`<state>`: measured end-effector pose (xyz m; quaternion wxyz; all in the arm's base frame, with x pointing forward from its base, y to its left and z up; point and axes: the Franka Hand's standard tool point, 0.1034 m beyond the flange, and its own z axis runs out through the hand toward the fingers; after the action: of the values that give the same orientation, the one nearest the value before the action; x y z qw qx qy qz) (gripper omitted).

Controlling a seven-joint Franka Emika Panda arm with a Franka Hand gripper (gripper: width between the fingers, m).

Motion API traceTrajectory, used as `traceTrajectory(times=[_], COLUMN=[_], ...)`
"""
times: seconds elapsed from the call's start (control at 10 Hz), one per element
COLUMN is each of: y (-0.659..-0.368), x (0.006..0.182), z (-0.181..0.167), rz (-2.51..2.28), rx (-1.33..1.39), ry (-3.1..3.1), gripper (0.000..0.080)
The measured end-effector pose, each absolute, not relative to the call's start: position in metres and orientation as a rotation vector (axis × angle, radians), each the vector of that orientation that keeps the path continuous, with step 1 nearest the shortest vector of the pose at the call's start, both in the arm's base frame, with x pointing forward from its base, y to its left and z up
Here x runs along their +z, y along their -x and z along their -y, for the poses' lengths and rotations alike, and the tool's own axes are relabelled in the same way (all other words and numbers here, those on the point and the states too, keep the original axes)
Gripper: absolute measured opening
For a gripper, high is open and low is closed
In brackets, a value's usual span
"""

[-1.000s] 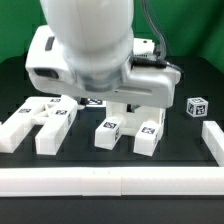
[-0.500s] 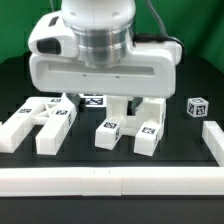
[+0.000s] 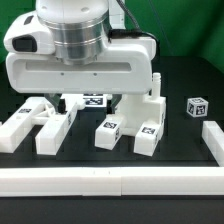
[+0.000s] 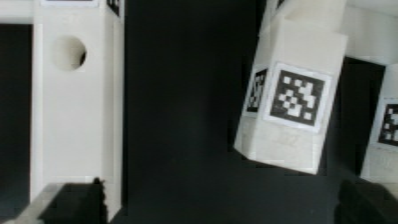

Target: Assemble chair

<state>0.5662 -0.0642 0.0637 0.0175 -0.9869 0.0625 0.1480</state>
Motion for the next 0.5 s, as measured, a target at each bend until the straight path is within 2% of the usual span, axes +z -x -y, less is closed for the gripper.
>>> traceTrajectory(times=[0.2, 0.4, 0.5], y=[-0.579, -0.569, -0.562], x=[0.060, 0.055, 0.053], z=[0.073, 0.094, 0.102], rz=[-0.161, -0.203, -0.186], rx=[0.248, 0.115, 0.133], ry=[3.112, 3.145, 3.147], gripper=[0.0649, 0.0649, 0.0649])
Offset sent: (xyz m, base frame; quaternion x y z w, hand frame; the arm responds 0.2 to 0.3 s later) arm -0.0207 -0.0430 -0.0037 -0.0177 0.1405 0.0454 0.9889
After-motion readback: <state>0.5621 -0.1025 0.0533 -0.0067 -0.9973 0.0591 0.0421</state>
